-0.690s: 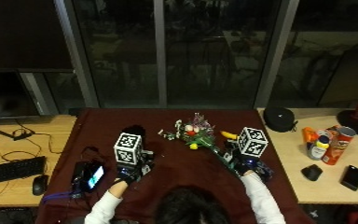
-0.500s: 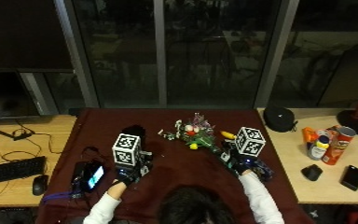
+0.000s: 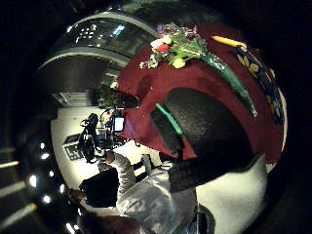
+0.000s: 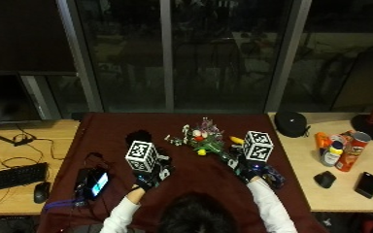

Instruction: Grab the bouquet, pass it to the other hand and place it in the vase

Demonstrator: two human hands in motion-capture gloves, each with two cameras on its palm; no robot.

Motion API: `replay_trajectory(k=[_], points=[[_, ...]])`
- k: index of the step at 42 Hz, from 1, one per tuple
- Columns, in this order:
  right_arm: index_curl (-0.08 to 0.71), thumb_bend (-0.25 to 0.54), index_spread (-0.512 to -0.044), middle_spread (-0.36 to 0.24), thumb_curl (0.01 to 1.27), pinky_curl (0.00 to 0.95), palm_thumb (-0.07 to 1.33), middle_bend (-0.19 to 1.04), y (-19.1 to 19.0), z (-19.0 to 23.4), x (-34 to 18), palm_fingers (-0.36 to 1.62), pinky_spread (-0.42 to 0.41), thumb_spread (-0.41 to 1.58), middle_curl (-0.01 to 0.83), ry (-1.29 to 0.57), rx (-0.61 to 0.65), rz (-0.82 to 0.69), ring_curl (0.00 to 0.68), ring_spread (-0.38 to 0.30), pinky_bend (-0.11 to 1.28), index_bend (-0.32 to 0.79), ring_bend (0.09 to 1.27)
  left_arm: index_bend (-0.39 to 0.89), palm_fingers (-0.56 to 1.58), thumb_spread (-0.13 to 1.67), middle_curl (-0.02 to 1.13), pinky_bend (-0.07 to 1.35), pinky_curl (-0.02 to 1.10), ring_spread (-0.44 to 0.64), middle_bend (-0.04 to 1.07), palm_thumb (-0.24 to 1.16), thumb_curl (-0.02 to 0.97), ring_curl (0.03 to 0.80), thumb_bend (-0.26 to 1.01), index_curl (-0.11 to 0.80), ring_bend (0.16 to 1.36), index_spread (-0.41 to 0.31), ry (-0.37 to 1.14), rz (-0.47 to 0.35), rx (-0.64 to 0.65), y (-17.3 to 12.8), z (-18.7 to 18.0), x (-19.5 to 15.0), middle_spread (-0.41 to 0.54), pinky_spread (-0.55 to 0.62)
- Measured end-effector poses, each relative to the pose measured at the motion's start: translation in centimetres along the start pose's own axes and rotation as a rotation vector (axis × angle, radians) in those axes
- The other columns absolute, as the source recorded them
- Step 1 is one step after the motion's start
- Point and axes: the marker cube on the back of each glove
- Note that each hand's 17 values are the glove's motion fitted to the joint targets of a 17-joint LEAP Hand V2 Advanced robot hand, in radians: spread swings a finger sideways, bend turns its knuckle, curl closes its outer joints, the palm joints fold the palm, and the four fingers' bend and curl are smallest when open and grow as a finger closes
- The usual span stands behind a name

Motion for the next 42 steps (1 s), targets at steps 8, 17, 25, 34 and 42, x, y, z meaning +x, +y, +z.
replay_trajectory(k=[8, 17, 25, 34, 42], points=[[0.136, 0.077, -0.227, 0.034, 0.20, 0.334, 0.37, 0.25, -1.3, -0.6, 0.9, 0.49, 0.162, 1.18, 0.307, 0.097, 0.002, 0.080, 0.313, 0.018, 0.58, 0.05, 0.60, 0.18, 0.44, 1.16, 0.27, 0.20, 0.25, 0.20, 0.16, 0.17, 0.213, 0.242, -0.02, 0.339, 0.42, -0.051, 0.033, 0.023, 0.025, -0.8, 0.6, 1.4, 0.088, 0.29], [0.097, 0.047, -0.177, 0.031, 0.25, 0.379, 0.45, 0.23, -5.8, 1.8, 3.1, 0.49, 0.147, 1.12, 0.332, 0.055, -0.105, 0.176, 0.342, -0.017, 0.74, 0.01, 0.64, 0.15, 0.40, 1.16, 0.29, 0.22, 0.28, 0.21, 0.16, 0.18, 0.232, 0.261, -0.02, 0.342, 0.43, -0.038, 0.061, 0.039, 0.013, -0.5, 0.4, 2.1, 0.102, 0.29], [0.066, 0.003, -0.155, 0.033, 0.28, 0.395, 0.48, 0.24, -9.2, 7.6, 5.4, 0.49, 0.113, 1.09, 0.355, -0.012, -0.159, 0.259, 0.364, -0.037, 0.80, 0.02, 0.70, 0.14, 0.37, 1.15, 0.29, 0.25, 0.30, 0.22, 0.17, 0.18, 0.245, 0.274, -0.02, 0.333, 0.46, -0.027, 0.101, 0.034, 0.010, -0.6, 0.9, 1.9, 0.116, 0.29], [0.073, -0.011, -0.146, 0.022, 0.31, 0.386, 0.53, 0.27, -9.0, 12.0, 5.8, 0.46, 0.089, 1.07, 0.382, -0.033, -0.181, 0.287, 0.374, -0.060, 0.78, 0.06, 0.69, 0.15, 0.36, 1.15, 0.31, 0.25, 0.32, 0.22, 0.18, 0.18, 0.254, 0.281, -0.02, 0.328, 0.47, -0.024, 0.126, 0.064, -0.033, -1.1, 2.7, 3.3, 0.123, 0.29], [0.084, -0.011, -0.143, -0.004, 0.34, 0.371, 0.60, 0.29, -7.9, 13.6, 5.4, 0.51, 0.052, 1.06, 0.397, 0.034, -0.225, 0.380, 0.377, -0.097, 0.76, 0.07, 0.70, 0.15, 0.36, 1.15, 0.32, 0.25, 0.32, 0.22, 0.18, 0.18, 0.259, 0.286, -0.02, 0.328, 0.47, -0.023, 0.116, 0.055, -0.067, -0.8, 4.0, 3.2, 0.122, 0.29]])
